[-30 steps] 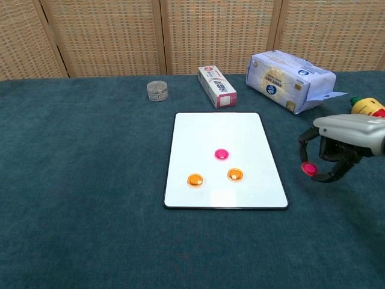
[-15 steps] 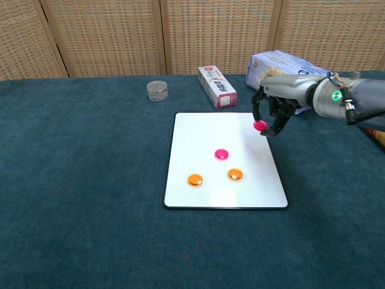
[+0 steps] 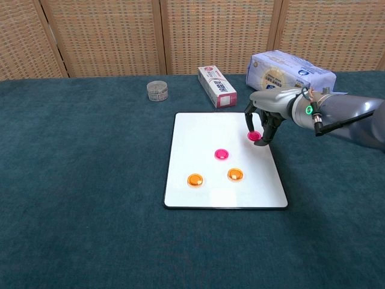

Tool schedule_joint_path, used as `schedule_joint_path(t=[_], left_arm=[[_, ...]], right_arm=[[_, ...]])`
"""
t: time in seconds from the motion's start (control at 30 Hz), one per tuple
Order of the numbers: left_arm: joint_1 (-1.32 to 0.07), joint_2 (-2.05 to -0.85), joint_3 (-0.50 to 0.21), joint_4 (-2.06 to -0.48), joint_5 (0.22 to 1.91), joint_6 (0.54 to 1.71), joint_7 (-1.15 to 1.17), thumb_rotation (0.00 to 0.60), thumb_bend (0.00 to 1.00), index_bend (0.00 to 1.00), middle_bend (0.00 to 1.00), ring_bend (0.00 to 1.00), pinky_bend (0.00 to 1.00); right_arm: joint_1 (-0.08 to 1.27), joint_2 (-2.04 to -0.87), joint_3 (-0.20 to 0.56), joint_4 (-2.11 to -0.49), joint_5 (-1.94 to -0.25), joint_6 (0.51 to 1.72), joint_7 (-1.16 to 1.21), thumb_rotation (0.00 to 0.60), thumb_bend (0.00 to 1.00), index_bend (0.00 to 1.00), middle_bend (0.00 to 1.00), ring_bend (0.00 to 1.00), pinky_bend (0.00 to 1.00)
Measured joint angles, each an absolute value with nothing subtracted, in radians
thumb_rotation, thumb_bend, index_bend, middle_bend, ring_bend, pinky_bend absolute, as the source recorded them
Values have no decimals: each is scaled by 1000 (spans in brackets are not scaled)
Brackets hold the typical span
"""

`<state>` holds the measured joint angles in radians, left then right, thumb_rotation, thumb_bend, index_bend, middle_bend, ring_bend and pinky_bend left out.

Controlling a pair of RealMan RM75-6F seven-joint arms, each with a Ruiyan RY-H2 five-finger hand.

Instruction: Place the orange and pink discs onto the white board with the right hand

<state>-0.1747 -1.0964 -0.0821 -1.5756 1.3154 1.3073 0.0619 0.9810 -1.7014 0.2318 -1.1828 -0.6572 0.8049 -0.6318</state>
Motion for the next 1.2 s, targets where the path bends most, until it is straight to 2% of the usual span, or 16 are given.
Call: schedule_joint_path(t=[1.2], left_arm=[[-179,-1095,-81,-1573,1311,1303,58,600,0,0,0,0,0]], right_arm=[[1015,-1759,203,-1162,-610,834,-691,600,337,502,969,955,1000]])
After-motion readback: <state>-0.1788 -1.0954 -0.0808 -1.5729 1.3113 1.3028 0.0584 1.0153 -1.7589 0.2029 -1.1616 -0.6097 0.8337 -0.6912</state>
